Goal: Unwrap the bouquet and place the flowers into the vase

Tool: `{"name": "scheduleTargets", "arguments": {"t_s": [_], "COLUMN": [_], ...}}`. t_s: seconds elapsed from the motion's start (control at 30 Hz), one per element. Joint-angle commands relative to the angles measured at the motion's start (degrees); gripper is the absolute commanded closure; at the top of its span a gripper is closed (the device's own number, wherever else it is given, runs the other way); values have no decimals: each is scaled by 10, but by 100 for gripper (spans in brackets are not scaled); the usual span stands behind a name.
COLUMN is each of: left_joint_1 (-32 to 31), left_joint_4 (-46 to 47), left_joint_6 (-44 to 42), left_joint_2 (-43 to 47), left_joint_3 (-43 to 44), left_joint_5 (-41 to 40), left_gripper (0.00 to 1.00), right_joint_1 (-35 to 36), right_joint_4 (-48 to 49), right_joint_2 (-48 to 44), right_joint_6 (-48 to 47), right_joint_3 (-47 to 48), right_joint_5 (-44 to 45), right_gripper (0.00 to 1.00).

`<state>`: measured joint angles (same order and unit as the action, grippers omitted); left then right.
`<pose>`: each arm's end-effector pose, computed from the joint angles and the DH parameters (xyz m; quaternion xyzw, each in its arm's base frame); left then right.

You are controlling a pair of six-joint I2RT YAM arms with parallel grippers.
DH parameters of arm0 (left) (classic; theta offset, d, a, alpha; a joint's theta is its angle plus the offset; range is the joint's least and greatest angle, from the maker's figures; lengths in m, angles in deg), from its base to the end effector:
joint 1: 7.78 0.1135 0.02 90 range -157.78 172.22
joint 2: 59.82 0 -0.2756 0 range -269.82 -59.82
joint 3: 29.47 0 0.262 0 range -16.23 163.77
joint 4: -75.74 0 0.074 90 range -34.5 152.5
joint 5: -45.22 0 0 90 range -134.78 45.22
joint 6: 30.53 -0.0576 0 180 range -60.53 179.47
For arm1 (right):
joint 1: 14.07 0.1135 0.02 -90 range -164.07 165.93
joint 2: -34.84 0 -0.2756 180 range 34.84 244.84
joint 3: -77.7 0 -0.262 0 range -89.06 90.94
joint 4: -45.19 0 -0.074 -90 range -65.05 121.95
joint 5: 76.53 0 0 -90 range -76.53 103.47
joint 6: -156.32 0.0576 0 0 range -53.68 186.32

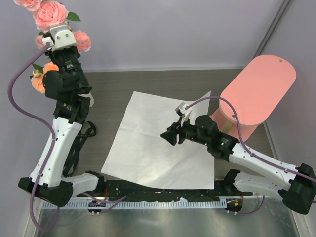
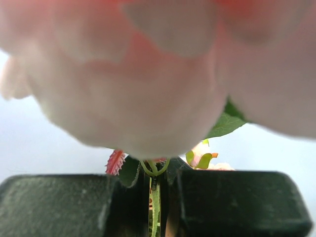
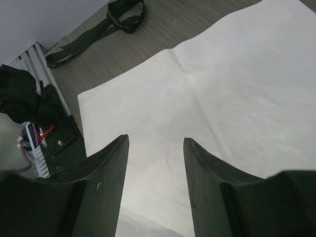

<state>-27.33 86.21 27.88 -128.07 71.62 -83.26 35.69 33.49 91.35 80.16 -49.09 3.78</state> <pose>0.2237 -0.0414 0.5933 -0.1114 0.4681 0.2208 0.8484 0.1579 0.2015 0.2944 -0.2927 0.7361 0.3766 0.4802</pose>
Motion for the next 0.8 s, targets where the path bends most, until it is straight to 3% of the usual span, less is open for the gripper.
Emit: {"name": "scheduleTargets", "arguments": {"t_s": [0.0,0.77], "left_joint_1": [15,107], "left_joint_4": [45,108], "left_joint_6": [28,130], "left_joint_2": [-9,-40], "left_joint_3": [-3,-134], "left_joint_5": [13,0], "left_gripper": [100,100], "right_joint_1": [2,2], "right_joint_4": [14,14], "right_joint_2": [-1,22], "right_joint_6": [-5,-4], "right_joint_3": [19,22], "right_joint_5": [10,6], "right_gripper": [46,46]}}
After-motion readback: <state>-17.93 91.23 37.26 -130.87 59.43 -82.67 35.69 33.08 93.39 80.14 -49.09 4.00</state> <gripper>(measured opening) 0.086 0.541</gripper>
